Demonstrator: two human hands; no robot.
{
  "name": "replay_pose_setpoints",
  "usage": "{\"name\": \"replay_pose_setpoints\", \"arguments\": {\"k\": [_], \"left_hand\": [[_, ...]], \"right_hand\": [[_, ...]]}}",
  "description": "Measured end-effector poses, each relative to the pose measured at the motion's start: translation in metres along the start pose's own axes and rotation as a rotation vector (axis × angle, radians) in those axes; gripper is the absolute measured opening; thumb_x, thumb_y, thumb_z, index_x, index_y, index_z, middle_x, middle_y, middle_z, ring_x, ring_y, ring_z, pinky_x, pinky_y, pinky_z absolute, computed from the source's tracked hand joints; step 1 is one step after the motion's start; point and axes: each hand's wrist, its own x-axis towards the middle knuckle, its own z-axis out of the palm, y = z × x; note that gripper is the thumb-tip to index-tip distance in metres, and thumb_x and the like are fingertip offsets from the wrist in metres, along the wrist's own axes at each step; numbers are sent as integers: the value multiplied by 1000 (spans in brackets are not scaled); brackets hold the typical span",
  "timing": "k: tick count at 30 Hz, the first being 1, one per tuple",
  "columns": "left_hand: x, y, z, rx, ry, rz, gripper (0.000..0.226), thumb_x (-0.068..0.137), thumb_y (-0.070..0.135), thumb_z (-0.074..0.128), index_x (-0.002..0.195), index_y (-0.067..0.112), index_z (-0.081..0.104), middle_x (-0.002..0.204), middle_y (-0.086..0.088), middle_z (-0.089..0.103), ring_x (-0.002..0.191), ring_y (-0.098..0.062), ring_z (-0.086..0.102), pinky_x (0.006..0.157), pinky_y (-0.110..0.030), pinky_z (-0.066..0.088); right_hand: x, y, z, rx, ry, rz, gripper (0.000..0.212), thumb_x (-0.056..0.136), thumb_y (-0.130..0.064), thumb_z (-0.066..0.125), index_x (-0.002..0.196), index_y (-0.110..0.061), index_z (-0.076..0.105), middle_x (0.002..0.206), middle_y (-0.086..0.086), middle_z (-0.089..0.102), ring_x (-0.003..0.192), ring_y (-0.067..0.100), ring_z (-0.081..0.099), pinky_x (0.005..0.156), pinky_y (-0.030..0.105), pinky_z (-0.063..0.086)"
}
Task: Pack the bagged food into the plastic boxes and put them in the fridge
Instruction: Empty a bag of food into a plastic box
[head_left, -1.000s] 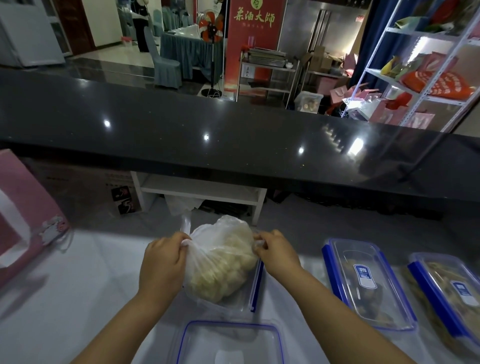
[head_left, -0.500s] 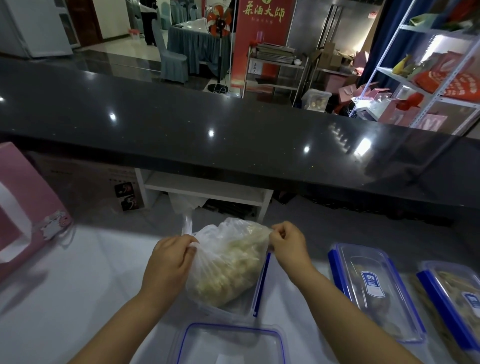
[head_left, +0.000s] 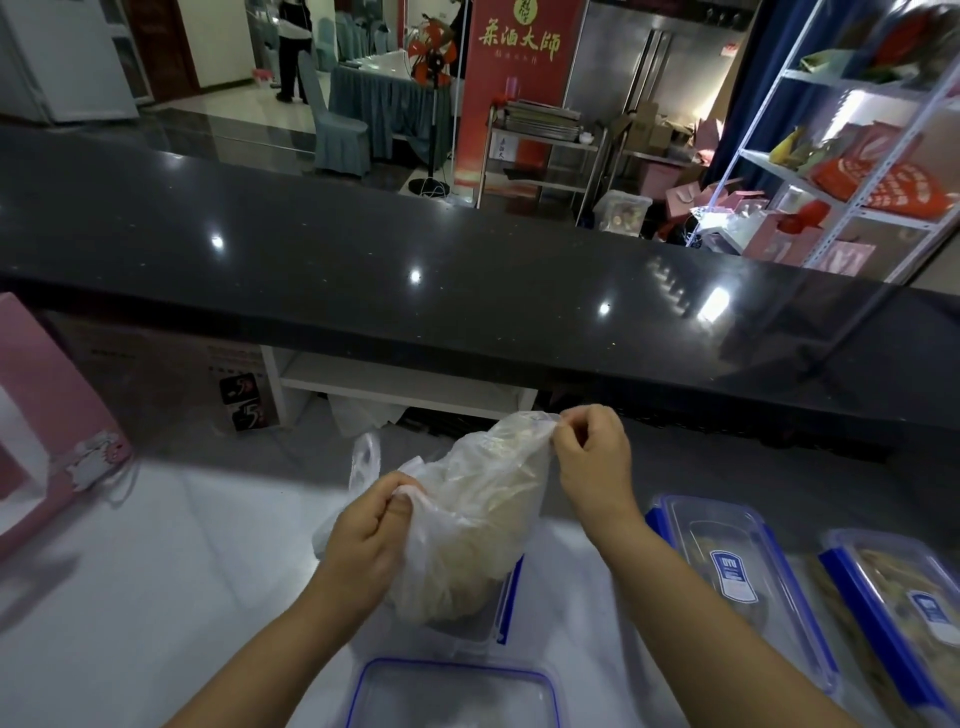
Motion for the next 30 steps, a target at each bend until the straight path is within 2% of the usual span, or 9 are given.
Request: {"name": "replay_pose_setpoints", "arguments": {"k": [3,7,11,15,19,21,23,26,30], "left_hand": [[-1,-7,-13,109,98,73,40,80,53,40,67,19,53,61,3,52,52,-4,44,48,-13,34],[1,-7,-21,77,161,49,30,82,46,49,65,23,57,60,9,55,53,-2,46,48,-11,35],[12,8,-17,40,119,72,30,78,55,46,79,31,65,87,8,61,77,-2,57,66,-12,44],[26,10,-13,218,4,141,26,85,54,41,97,41,60,103,27,57,104,7,50,82,-10,40],[43,4,-10,281,50,112,15,95,21,50,99,29,62,111,19,54,105,8,49,92,-15,40],[51,10,-10,258,47,118,18,93,14,51,99,26,62,113,15,55,105,10,48,87,-9,38],[56,15,-8,224,-17,114,20,93,15,52,101,30,61,114,16,55,108,11,47,89,-12,39],[58,16,-3,153,-158,62,23,92,16,53,103,35,60,113,28,51,112,13,44,95,-21,43],[63,6,1,356,-320,86,28,86,22,63,106,40,55,122,33,42,126,14,26,108,-29,28]], "right_hand": [[-9,5,-4,-52,-30,-27,21,85,-2,56,69,-15,53,94,-5,50,77,6,50,63,10,43],[-15,1,-9,12,28,-34,17,77,4,61,63,-6,56,92,-3,59,75,6,55,60,11,45],[-12,-19,-11,165,53,-72,14,76,5,60,65,-3,57,92,-5,64,75,10,59,63,18,50],[-20,-24,-10,212,-132,15,3,84,-8,61,86,-10,60,94,6,64,82,15,62,73,26,54],[-44,-13,1,288,-393,130,62,78,-38,68,131,-30,38,127,-6,54,112,9,55,94,34,51],[-53,-11,8,76,-483,47,91,65,-53,70,141,-42,21,135,-12,45,120,8,47,99,37,46],[-57,-9,16,-224,-511,-54,98,66,-51,72,143,-46,11,140,-12,35,125,10,38,104,37,40],[-62,0,30,-447,-522,-123,88,75,-46,70,144,-40,16,145,-12,25,129,13,33,105,35,38],[-57,8,37,-109,-430,39,23,86,-22,63,108,-26,63,111,-6,58,92,15,59,82,33,55]]}}
